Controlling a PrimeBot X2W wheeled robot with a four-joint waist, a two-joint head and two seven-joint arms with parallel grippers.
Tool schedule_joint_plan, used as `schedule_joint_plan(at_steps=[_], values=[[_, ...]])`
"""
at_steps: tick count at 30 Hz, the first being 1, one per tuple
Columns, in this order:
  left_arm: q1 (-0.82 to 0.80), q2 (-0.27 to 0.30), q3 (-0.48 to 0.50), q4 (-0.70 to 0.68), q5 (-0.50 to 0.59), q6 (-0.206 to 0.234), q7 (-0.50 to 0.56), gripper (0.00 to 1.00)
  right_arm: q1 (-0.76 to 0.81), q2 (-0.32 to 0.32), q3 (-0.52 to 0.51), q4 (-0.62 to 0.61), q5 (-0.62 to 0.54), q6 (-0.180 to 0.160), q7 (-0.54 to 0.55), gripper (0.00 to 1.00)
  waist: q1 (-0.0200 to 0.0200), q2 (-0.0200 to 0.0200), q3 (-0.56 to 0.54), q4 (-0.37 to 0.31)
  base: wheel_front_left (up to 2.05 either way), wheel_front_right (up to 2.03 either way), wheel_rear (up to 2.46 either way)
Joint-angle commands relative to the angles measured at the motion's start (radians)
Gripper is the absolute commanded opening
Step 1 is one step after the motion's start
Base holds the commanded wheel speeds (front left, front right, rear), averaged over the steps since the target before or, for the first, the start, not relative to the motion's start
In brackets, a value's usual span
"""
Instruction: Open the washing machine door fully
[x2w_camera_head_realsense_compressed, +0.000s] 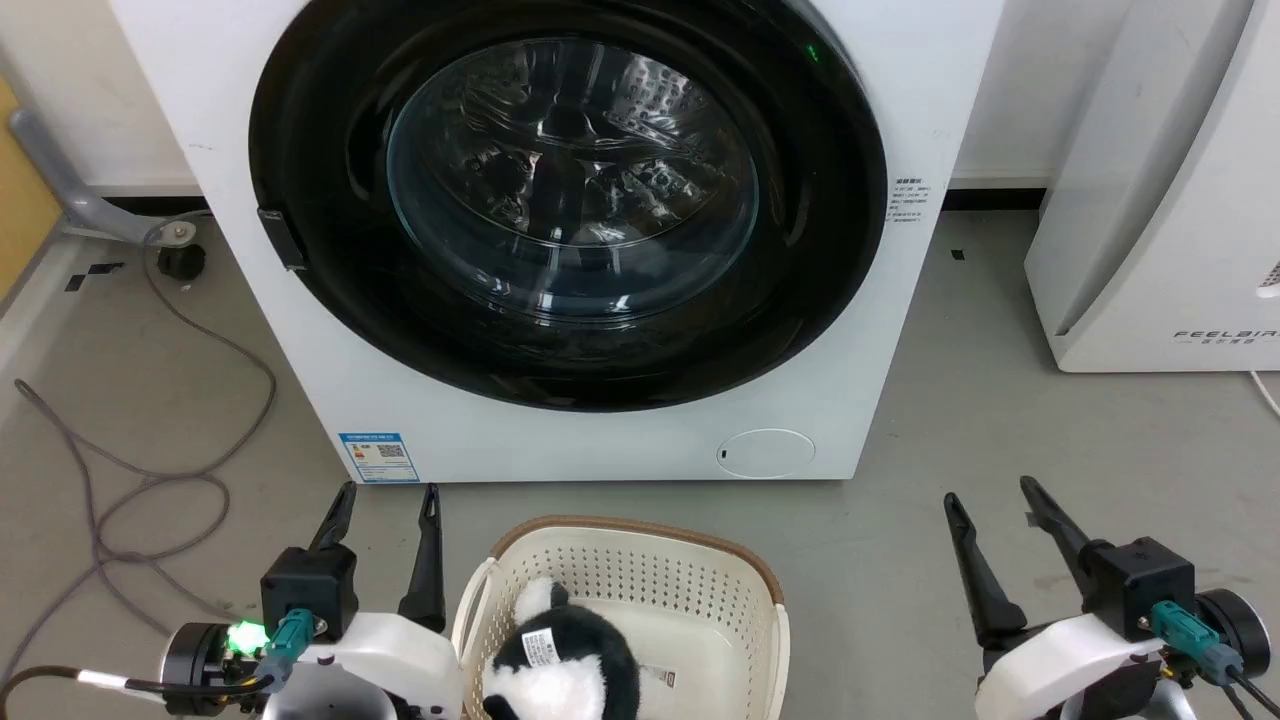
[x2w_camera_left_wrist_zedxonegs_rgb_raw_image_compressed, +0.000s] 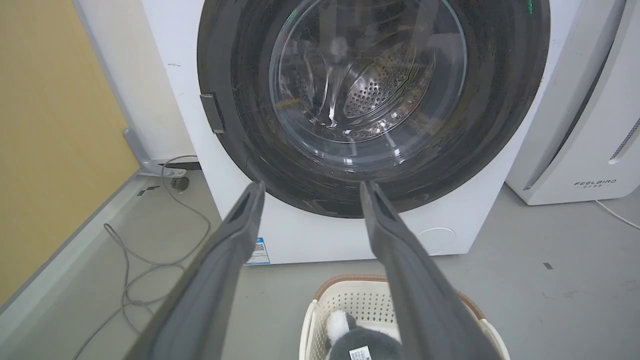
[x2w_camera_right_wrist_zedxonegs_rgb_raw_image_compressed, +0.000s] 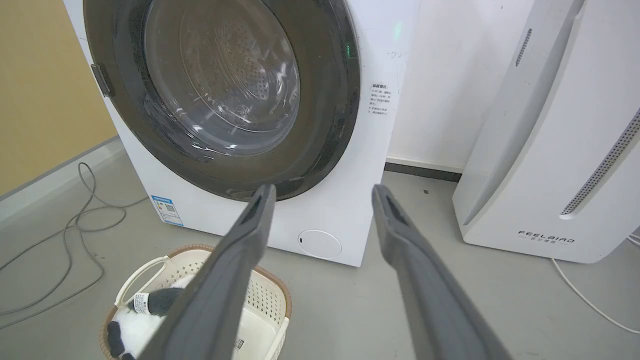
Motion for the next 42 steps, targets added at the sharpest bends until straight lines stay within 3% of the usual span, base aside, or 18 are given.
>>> schedule_joint_plan(at_steps=[1,14,30,42], values=[[-0.004,0.0,-0.003,0.007,-0.008,-0.002,-0.007,1.0,0.001,0.0,-0.002,0.006,0.007,0.0,-0.007,0.0,0.0,-0.0001,0.0,0.0,0.0,0.0,0.0],[-0.013,0.0,-0.026,0.036,-0.03,-0.004,-0.035,1.0,-0.001,0.0,0.004,0.038,0.099,0.0,-0.035,0.0,0.0,-0.0001,-0.003,-0.003,0.0,0.0,0.0],[-0.03,0.003,-0.054,0.069,-0.065,-0.005,-0.074,1.0,-0.025,0.001,0.017,0.009,0.523,0.0,-0.08,0.0,0.0,-0.0001,0.01,-0.006,0.0,0.0,0.0],[-0.054,0.006,-0.074,0.076,-0.084,-0.003,-0.097,1.0,-0.144,0.001,-0.013,0.099,0.816,0.0,-0.103,0.0,0.0,-0.0001,0.04,-0.01,0.0,0.0,0.0]])
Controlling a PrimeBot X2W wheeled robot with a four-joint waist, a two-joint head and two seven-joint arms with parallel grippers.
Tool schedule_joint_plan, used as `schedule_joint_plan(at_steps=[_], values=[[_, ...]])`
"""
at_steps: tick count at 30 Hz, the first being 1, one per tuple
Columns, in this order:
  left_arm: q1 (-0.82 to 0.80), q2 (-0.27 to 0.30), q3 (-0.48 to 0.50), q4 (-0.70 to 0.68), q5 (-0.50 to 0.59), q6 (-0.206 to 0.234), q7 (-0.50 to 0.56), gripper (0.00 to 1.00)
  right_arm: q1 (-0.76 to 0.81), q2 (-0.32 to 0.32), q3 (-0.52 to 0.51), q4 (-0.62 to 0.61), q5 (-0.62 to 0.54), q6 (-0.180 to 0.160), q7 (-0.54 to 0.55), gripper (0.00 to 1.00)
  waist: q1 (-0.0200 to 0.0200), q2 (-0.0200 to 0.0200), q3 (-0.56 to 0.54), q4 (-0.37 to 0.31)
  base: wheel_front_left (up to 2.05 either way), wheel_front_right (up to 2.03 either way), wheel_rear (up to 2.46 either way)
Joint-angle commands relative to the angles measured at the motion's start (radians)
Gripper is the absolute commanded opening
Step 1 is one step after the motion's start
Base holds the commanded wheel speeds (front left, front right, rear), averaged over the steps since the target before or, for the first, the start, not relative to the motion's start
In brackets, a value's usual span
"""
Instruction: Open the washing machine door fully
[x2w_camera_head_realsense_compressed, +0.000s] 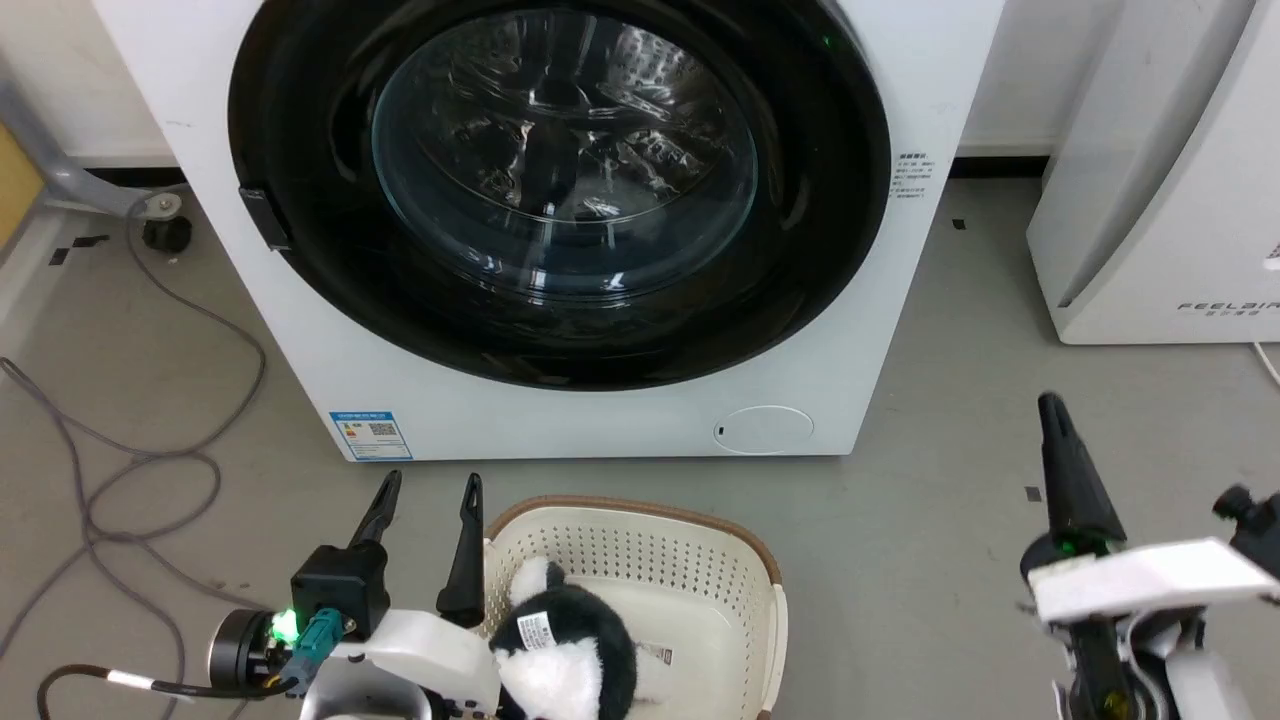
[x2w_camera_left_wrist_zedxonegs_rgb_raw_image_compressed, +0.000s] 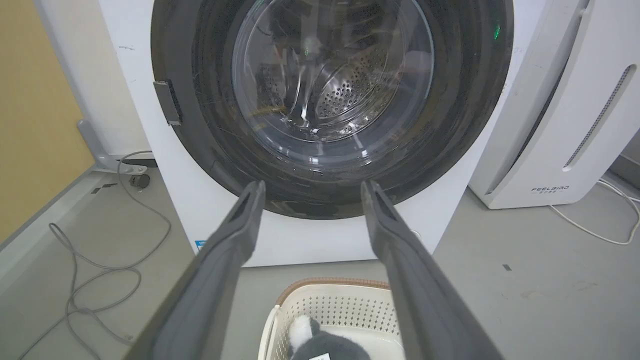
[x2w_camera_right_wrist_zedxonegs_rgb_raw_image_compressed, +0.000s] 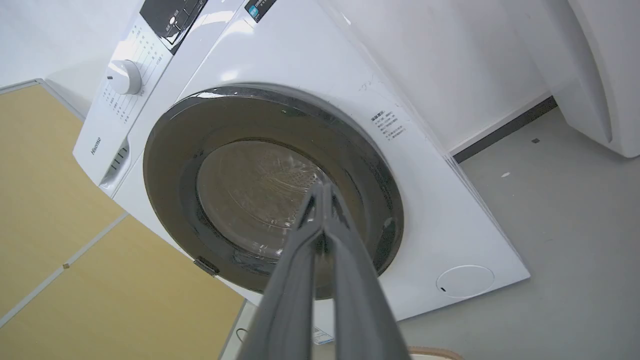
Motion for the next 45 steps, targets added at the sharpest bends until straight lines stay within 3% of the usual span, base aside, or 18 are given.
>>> schedule_joint_plan(at_steps=[1,16,26,36,45], values=[[-0.02,0.005,-0.004,0.003,-0.005,-0.002,-0.009,1.0,-0.025,0.001,-0.003,0.007,0.033,0.001,-0.007,0.0,0.0,0.0,0.003,-0.001,0.0,0.0,0.0],[-0.064,0.024,-0.027,-0.005,-0.028,0.0,-0.039,1.0,-0.393,-0.053,-0.037,0.301,0.281,0.001,-0.038,0.0,0.0,0.0,0.074,-0.009,0.0,0.0,0.0],[-0.106,0.036,-0.047,-0.013,-0.042,0.001,-0.058,1.0,-0.686,-0.129,0.036,0.531,0.415,0.001,-0.021,0.0,0.0,0.0,0.133,-0.002,0.0,0.0,0.0],[-0.137,0.053,-0.065,-0.022,-0.057,0.005,-0.078,1.0,-0.957,-0.181,0.168,0.737,0.505,0.001,0.126,0.0,0.0,0.0,0.188,0.0,0.0,0.0,0.0],[-0.166,0.063,-0.081,-0.023,-0.077,0.007,-0.096,1.0,-1.161,-0.204,0.309,0.862,0.552,0.001,0.327,0.0,0.0,0.0,0.237,-0.003,0.0,0.0,0.0]])
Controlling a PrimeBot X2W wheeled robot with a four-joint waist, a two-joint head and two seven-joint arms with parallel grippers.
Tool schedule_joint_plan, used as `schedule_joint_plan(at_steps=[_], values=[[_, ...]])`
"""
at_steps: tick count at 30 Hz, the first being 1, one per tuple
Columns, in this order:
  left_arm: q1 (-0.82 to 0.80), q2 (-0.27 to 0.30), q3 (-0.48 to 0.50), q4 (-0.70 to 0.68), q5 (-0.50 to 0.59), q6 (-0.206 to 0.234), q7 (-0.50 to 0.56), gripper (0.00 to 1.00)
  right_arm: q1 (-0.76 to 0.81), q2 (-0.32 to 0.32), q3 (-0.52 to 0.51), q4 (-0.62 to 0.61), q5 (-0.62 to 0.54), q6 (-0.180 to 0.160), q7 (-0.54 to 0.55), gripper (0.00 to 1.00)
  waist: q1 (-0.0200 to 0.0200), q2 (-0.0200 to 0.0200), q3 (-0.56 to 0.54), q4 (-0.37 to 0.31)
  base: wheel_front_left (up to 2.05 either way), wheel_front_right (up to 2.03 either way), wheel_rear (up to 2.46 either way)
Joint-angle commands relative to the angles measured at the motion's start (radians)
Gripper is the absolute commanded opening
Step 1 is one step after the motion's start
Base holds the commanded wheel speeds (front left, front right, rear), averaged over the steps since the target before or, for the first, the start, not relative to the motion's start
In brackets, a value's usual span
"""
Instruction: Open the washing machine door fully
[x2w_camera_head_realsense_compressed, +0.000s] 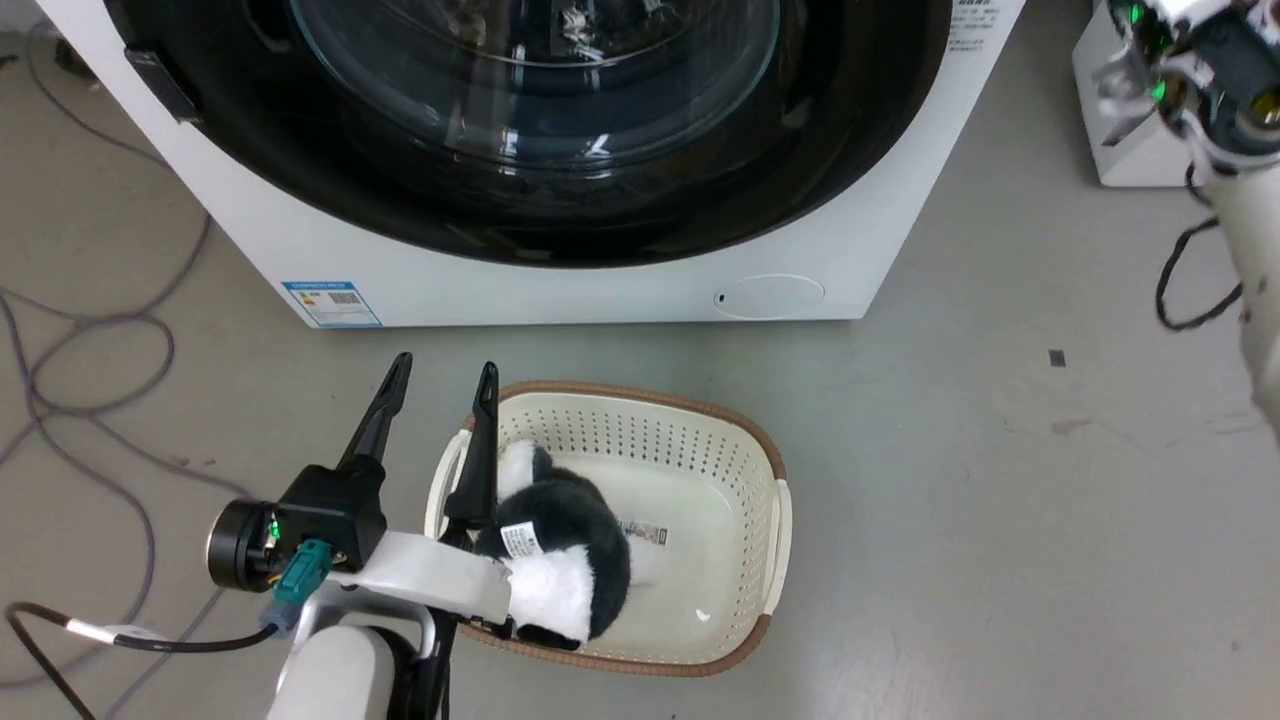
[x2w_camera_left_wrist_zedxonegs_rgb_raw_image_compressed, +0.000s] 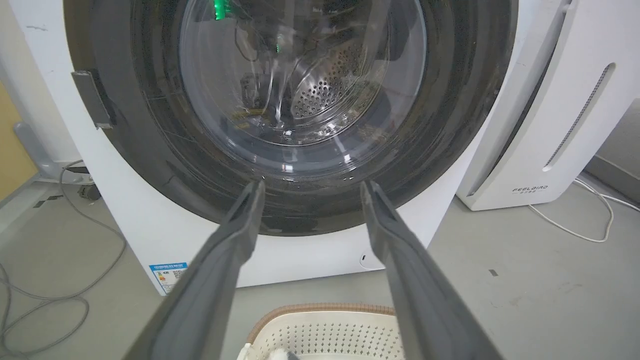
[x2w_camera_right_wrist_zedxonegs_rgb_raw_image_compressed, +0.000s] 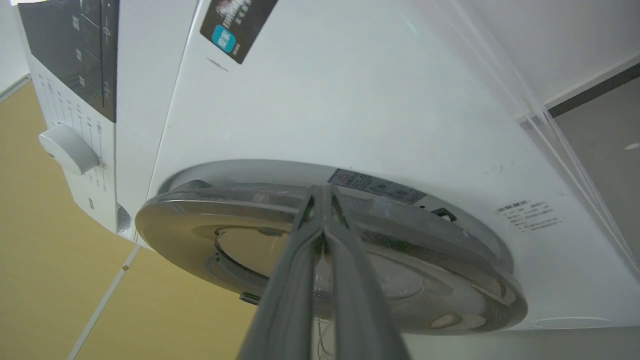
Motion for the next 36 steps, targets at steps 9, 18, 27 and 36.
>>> schedule_joint_plan(at_steps=[9,18,27,36], values=[[-0.059,0.015,-0.023,0.005,-0.024,0.006,-0.03,1.0,-0.224,-0.023,0.131,0.13,0.085,0.001,0.15,0.0,-0.0002,0.0,0.061,0.005,0.0,0.0,0.0],[-0.088,0.021,-0.038,0.01,-0.044,0.01,-0.05,1.0,-0.358,-0.002,0.24,0.221,0.146,0.001,0.274,0.0,-0.0002,0.0,0.108,0.009,0.0,0.0,0.0],[-0.121,0.023,-0.055,0.029,-0.064,0.01,-0.07,1.0,-0.447,0.003,0.325,0.276,0.231,0.001,0.389,0.0,-0.0002,0.0,0.146,0.017,0.0,0.0,0.0],[-0.112,0.02,-0.06,0.046,-0.069,0.008,-0.075,1.0,-0.386,-0.014,0.354,0.234,0.257,0.001,0.511,0.0,-0.0002,0.0,0.123,0.021,0.0,0.0,0.0]])
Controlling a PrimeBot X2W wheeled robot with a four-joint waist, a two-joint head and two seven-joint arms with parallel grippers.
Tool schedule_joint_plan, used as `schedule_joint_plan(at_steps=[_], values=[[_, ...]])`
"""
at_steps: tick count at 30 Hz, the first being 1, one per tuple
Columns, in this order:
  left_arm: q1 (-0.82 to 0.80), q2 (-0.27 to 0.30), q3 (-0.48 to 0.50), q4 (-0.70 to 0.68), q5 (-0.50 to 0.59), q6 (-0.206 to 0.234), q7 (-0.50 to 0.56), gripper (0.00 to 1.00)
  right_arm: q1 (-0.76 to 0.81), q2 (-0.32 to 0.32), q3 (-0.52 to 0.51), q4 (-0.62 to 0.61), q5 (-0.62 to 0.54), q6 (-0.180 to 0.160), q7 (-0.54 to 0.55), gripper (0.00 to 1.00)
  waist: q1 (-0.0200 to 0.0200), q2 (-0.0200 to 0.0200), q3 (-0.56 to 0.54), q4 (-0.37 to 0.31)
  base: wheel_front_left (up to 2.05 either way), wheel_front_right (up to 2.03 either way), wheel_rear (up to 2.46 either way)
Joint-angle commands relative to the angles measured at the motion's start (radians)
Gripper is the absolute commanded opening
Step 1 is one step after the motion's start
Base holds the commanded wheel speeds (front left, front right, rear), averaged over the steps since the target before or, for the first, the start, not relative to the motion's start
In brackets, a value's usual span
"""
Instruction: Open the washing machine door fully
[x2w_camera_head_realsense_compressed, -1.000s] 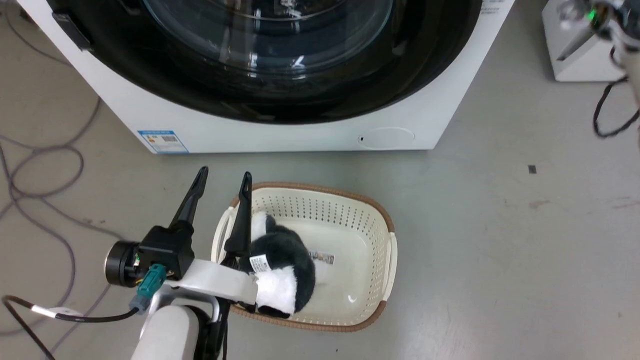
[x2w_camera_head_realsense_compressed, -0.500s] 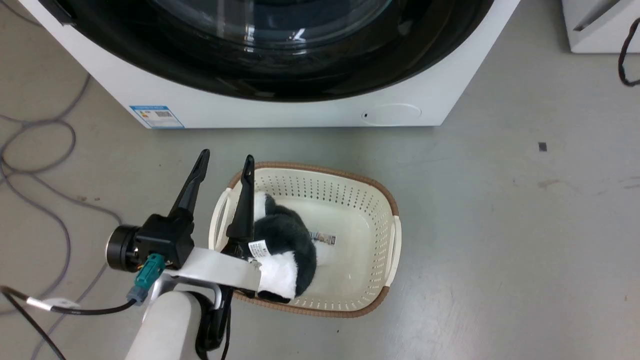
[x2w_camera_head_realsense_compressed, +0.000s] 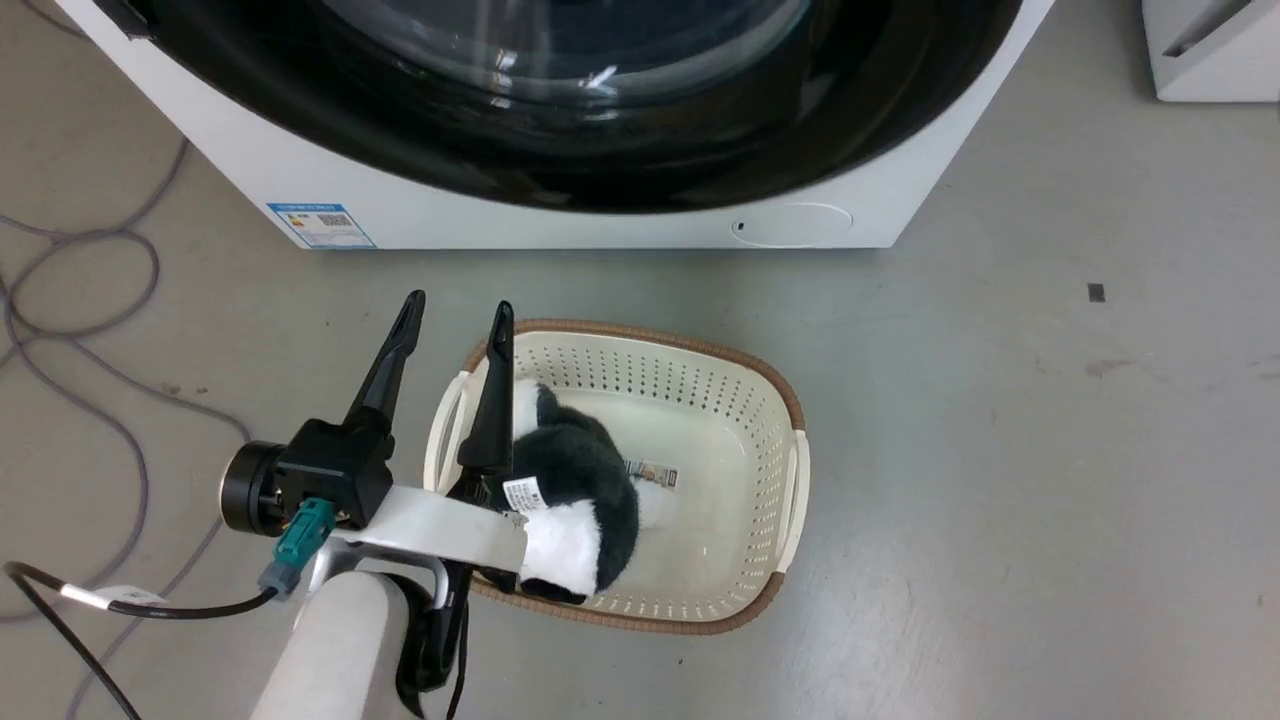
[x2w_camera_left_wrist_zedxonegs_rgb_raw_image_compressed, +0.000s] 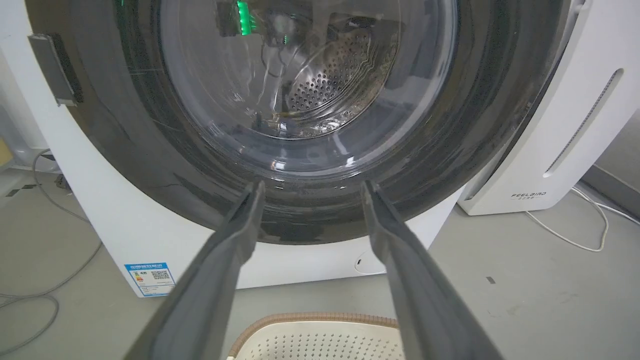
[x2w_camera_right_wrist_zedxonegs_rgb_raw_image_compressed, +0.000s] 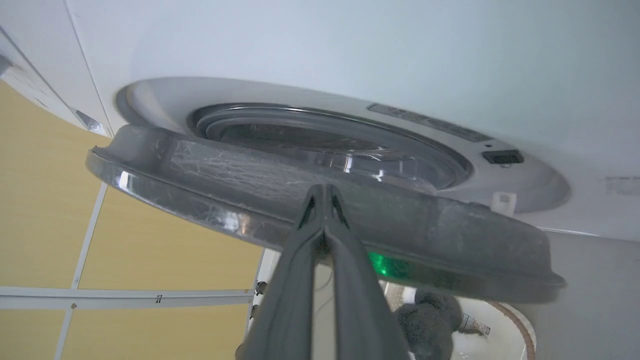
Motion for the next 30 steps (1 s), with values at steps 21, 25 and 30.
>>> schedule_joint_plan(at_steps=[21,25,30], values=[[0.078,0.012,-0.002,0.058,-0.005,-0.007,-0.005,1.0,0.318,-0.032,0.046,-0.212,0.024,0.001,0.149,0.0,-0.0001,-0.0001,-0.168,0.009,0.0,0.0,0.0],[0.105,0.015,-0.001,0.067,-0.009,-0.004,-0.005,1.0,0.37,-0.039,0.052,-0.261,0.033,0.001,0.17,0.0,-0.0001,-0.0001,-0.203,0.01,0.0,0.0,0.0],[0.133,0.025,0.009,0.072,-0.016,0.005,-0.005,1.0,0.441,-0.046,0.065,-0.335,0.045,0.001,0.195,0.0,-0.0001,-0.0001,-0.243,0.013,0.0,0.0,0.0]])
